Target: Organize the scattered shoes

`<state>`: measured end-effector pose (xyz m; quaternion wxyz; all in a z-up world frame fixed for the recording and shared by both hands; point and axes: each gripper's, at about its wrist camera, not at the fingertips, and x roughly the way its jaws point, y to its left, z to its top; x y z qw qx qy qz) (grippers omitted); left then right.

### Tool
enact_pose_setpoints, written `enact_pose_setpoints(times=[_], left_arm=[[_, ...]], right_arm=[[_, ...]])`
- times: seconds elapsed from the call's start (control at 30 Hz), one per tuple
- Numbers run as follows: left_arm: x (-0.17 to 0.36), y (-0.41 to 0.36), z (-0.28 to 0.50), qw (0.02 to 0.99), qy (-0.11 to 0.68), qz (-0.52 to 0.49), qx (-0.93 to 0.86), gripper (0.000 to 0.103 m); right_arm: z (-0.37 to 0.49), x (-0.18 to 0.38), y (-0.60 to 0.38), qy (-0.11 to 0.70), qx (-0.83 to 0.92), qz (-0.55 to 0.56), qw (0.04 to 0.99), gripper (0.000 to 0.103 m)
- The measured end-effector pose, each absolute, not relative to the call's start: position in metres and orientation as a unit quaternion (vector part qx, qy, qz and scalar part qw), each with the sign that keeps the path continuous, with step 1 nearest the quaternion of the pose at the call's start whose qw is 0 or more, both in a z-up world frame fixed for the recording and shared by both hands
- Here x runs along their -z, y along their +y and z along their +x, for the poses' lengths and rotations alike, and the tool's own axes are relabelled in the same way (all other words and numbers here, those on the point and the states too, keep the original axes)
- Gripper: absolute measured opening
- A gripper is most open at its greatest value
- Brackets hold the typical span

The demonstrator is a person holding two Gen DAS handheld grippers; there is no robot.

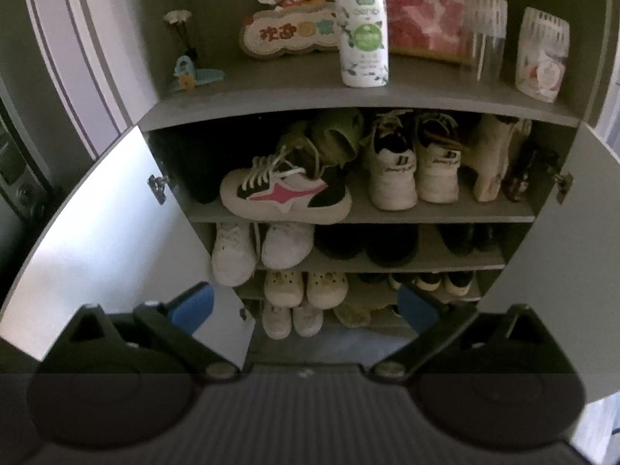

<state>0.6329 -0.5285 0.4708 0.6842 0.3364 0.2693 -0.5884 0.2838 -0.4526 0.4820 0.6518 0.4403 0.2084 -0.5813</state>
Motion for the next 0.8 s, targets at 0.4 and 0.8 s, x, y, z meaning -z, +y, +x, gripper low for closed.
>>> enact_pose_setpoints(times=[0.4,0.8], left_arm=[[-0.452,-0.535,0.612,0.698,0.304,0.362,0.537,0.102],[-0.446,-0.554,0.645,0.698,0.332,0.348,0.53,0.102]], right_arm=[[0.184,-0.436,-0.476,0.214,0.468,0.558,0.651,0.074],[0.167,-0.428,-0.484,0.076,0.379,0.643,0.661,0.075]])
